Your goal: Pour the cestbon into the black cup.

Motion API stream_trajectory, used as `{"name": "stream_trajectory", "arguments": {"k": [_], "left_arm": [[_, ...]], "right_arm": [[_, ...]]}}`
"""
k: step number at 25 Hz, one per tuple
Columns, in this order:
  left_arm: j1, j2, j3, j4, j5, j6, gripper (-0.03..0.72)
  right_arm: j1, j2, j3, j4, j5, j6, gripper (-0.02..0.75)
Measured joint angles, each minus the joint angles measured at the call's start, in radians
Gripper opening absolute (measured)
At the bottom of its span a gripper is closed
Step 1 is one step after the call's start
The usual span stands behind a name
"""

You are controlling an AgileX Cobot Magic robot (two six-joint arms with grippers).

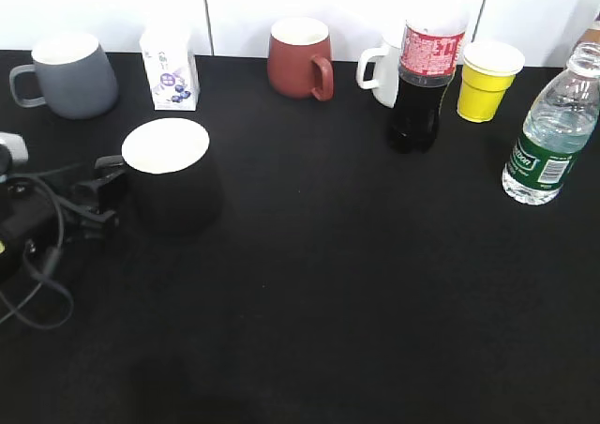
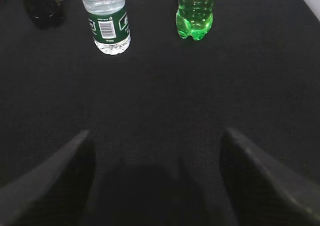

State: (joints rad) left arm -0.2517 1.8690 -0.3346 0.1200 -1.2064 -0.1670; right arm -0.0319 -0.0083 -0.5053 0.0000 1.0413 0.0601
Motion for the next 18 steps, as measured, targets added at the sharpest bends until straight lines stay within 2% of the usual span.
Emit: {"name": "stream_trajectory", "arguments": {"k": [3, 6, 7, 8, 10, 14, 18], "left_arm": [[0.000, 0.018, -0.035, -0.014, 0.000, 0.000, 0.479], [0.000, 0.104, -0.132, 0.001, -0.017, -0.001, 0.476], [0.000, 0.132, -0.171, 0.026, -0.027, -0.003, 0.439], [0.000, 0.152, -0.207, 0.066, -0.032, -0.004, 0.342], [0.001, 0.160, -0.224, 0.134, -0.035, -0.003, 0.067], [0.002, 0.153, -0.228, 0.232, -0.023, -0.003, 0.067], [0.002, 0.000, -0.187, 0.364, 0.049, -0.023, 0.062]], "right_arm": [[0.000, 0.000, 0.000, 0.000, 0.000, 0.000, 0.586], [0.000, 0.000, 0.000, 0.000, 0.000, 0.000, 0.585], [0.000, 0.000, 0.000, 0.000, 0.000, 0.000, 0.585], [0.000, 0.000, 0.000, 0.000, 0.000, 0.000, 0.585], [0.000, 0.000, 0.000, 0.000, 0.000, 0.000, 0.585], [0.000, 0.000, 0.000, 0.000, 0.000, 0.000, 0.586], [0.000, 0.000, 0.000, 0.000, 0.000, 0.000, 0.585]]}}
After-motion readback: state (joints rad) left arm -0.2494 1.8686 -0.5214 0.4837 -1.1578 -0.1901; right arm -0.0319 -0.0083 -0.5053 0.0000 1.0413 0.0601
